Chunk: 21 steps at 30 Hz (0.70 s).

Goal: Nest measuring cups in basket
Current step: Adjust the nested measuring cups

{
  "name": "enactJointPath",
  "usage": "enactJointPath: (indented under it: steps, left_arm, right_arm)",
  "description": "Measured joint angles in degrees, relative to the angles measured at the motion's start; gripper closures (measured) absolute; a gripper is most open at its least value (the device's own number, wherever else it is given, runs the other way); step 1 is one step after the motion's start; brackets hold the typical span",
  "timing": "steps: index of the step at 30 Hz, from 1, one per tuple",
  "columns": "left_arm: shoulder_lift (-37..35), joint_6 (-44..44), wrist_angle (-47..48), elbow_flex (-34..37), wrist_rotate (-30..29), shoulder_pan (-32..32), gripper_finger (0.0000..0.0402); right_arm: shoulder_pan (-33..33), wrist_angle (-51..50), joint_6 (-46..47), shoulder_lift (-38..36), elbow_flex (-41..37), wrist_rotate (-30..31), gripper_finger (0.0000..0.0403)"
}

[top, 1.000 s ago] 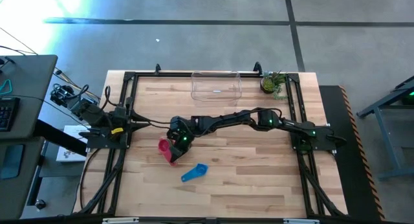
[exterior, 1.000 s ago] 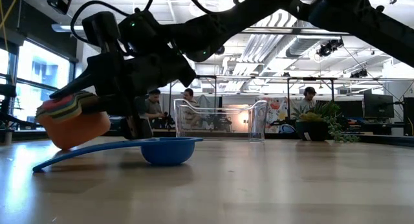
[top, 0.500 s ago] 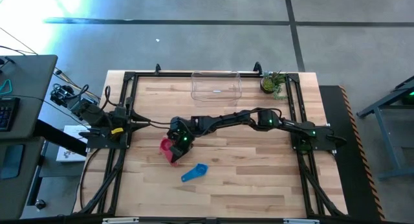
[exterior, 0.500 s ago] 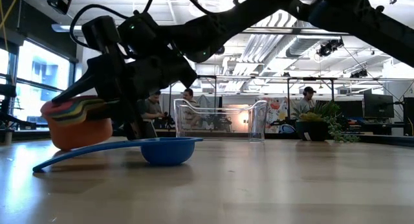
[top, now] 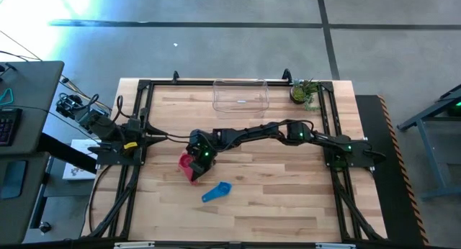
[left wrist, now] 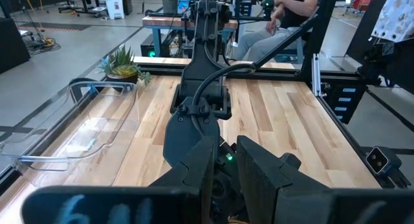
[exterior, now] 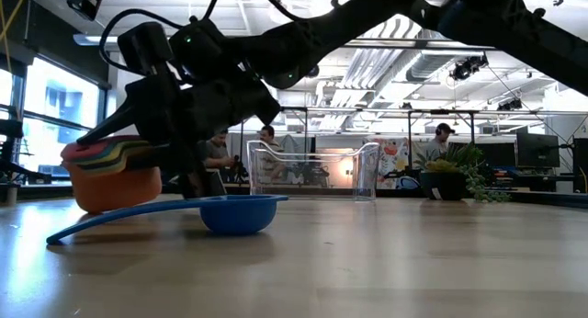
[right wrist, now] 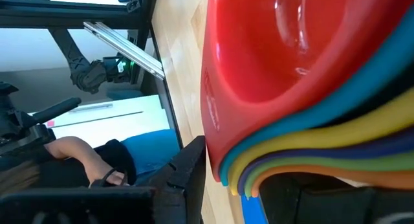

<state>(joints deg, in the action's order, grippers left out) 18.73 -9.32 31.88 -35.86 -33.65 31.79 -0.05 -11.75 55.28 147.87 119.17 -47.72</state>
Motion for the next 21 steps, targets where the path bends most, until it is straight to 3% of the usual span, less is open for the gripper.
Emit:
enactJointPath:
  steps: [10,21]
  left_arm:
    - [0.0,0.0,0.0,0.0,0.0,0.0,0.0344]
    - [0.0,0.0,0.0,0.0,0.0,0.0,0.0344]
  right_arm:
    - [-0.1,-0.9,0.2,-0.1,0.0,-0.1,0.0279]
    - [-0.1,-3.2,0.3,-0.1,0.0,0.1,0.0162]
